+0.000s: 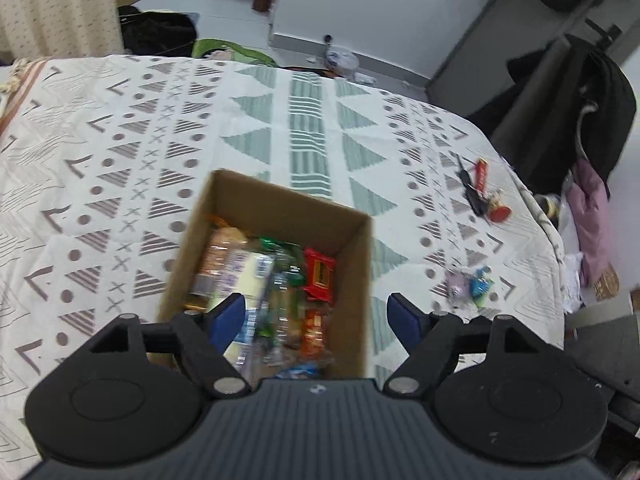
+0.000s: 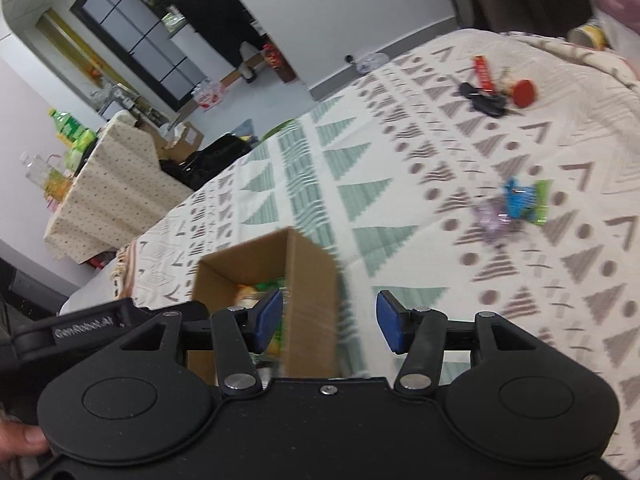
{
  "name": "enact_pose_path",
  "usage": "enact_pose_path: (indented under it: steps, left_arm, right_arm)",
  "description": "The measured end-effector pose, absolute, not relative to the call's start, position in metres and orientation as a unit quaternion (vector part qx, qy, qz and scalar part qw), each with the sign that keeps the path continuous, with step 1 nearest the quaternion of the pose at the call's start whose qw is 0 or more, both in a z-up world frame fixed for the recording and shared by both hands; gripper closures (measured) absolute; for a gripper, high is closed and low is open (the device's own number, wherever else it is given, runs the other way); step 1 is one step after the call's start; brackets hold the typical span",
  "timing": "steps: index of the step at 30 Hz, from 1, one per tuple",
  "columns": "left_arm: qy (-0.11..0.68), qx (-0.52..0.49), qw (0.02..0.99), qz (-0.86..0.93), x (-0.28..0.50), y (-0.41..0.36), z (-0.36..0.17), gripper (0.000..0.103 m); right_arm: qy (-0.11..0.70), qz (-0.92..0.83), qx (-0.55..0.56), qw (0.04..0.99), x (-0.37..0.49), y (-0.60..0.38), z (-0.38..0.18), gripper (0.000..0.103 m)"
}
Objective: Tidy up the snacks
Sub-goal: 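Open right tool to drop red candy while left tool drops cake packet into box, then move both tools from the box to the purple packet and blue-green candy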
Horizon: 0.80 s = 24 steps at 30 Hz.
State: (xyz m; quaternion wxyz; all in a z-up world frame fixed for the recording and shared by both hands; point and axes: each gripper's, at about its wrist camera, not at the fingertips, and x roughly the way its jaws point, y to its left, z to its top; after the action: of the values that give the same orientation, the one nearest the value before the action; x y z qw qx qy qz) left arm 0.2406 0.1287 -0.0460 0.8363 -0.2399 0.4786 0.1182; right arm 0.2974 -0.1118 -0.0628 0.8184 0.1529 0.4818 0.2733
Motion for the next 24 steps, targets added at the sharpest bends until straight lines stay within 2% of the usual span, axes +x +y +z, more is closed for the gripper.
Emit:
enact_pose_path:
  steps: [24]
  left_arm:
    - [0.499,-0.205,0.839,0.076,0.304,0.020,-0.062,0.022]
  right_arm:
    - [0.483,0.224,0.202,0.822,0.338,-0.230,-0.089,0.050]
